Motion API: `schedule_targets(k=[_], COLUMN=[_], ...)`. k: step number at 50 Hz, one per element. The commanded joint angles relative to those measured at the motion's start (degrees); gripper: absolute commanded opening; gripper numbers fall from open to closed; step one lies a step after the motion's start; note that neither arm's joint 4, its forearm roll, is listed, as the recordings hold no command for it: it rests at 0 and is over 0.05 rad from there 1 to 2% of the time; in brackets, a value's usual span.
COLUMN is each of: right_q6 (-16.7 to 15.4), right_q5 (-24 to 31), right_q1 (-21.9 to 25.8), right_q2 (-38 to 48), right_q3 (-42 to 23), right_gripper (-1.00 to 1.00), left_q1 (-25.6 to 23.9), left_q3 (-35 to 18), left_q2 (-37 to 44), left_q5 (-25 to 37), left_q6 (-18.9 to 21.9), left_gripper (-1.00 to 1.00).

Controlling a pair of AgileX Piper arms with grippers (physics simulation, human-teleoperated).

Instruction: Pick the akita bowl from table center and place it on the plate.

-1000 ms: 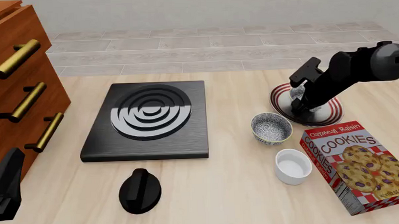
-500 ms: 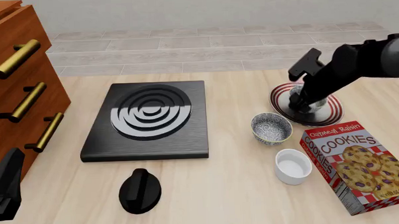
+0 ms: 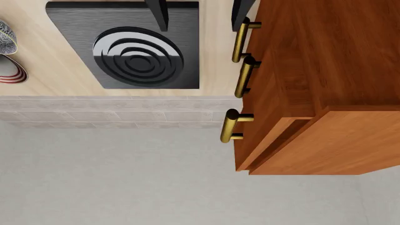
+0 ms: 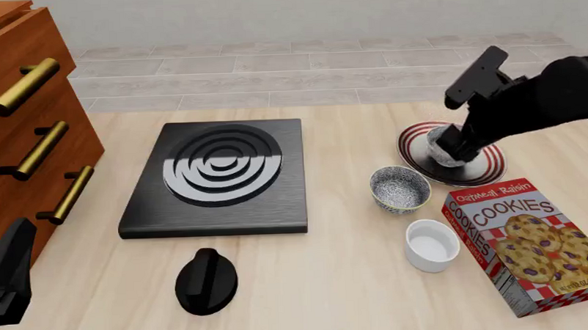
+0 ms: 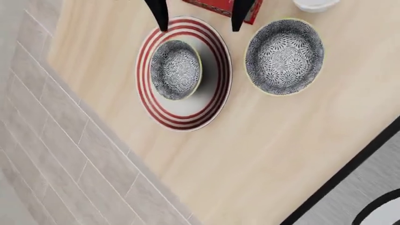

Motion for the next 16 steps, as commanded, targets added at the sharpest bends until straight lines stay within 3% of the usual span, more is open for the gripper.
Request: schedule_targets(k=[1,3,10,16], right_q6=[1.0,2.5,3.4,3.9], right_q5=[-2.4,-2.2,-3.6,-1.1], right_q1=[2.1,2.6,4.9,6.7], right_q2=[-12.5,-15.0,-25.6,-36.3], right_q3=[7.4,7.6,13.6,17.9], right_gripper=[1.0,1.0,1.0,1.0], left_q1=[0.0,0.0,0.0,0.0], left_q3=[0.0,0.0,0.0,0.0], left_q2=[0.0,0.0,0.0,0.0], left_q5=[0.0,0.0,0.0,0.0], left_q6=[0.0,0.0,0.0,0.0], left_gripper=[1.0,1.0,1.0,1.0])
